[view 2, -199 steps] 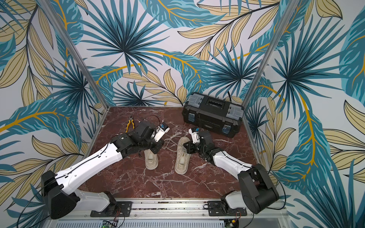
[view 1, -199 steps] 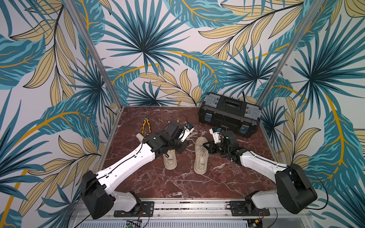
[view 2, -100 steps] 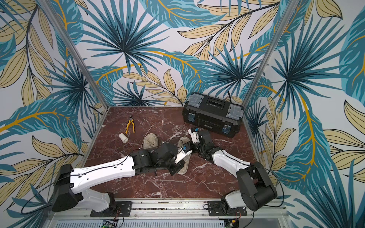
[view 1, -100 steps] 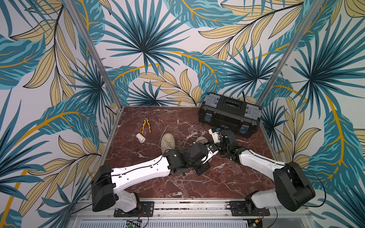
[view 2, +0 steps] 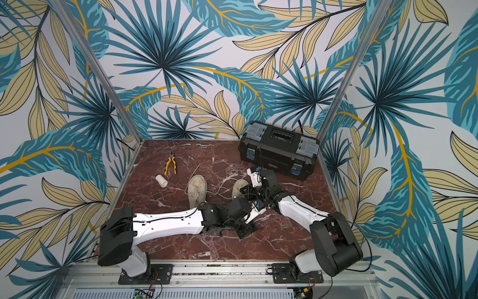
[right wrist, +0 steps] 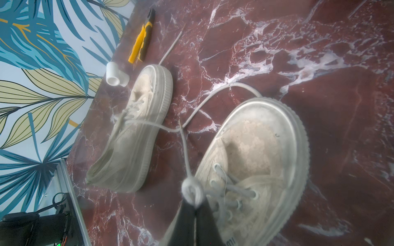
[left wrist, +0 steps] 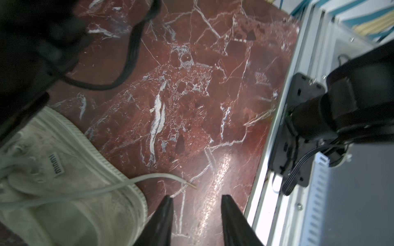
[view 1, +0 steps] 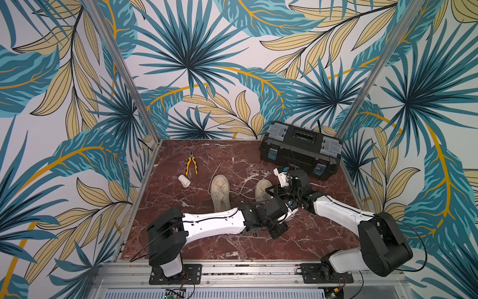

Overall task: Tie the shoes
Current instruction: Wrap the shoelace around the shoelace, then cross the shoelace with the shoelace.

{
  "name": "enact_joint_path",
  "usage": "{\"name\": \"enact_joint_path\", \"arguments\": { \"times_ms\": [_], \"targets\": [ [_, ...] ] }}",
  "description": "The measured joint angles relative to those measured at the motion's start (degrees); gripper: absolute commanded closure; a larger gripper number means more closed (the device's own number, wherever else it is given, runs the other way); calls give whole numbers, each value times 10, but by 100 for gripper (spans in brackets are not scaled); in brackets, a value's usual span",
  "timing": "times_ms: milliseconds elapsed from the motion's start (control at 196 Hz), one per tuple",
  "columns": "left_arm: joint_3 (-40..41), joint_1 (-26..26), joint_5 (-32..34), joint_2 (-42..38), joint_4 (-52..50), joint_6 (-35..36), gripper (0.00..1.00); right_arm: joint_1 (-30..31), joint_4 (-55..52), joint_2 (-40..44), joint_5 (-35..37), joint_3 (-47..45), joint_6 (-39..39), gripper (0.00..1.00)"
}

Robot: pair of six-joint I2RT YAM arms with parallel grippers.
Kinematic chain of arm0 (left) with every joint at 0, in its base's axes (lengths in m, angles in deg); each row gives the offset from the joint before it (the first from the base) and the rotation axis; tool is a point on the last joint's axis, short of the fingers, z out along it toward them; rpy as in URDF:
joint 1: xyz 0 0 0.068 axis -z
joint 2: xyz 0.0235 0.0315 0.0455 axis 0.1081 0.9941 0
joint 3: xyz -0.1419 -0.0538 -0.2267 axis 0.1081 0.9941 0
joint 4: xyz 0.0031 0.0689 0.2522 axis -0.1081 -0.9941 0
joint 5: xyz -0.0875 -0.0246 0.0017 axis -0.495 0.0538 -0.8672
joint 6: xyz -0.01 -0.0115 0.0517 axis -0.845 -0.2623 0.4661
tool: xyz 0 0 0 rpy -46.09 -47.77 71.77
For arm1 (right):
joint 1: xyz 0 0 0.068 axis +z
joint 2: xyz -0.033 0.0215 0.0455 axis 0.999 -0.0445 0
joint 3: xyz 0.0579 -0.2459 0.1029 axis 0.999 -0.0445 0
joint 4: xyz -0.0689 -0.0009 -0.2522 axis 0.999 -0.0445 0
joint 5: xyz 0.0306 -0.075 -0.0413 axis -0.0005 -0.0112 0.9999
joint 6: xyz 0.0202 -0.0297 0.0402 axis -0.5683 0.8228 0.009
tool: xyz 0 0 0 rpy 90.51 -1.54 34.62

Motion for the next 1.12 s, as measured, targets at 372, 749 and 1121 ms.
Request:
{"name": "enact_joint_path", "arguments": {
  "times_ms": [372,749,1121],
  "targets": [
    [70,-96,-8,-167,50,-31,47,0,1,10,-5,-9,21,100],
    [72,-261,-70,-95,59,-119,45,-1,13,20,-20,-37,43,100],
    [-19,-262,-175,59,60,-167,50,-1,14,28,-19,-45,56,100]
  ]
}}
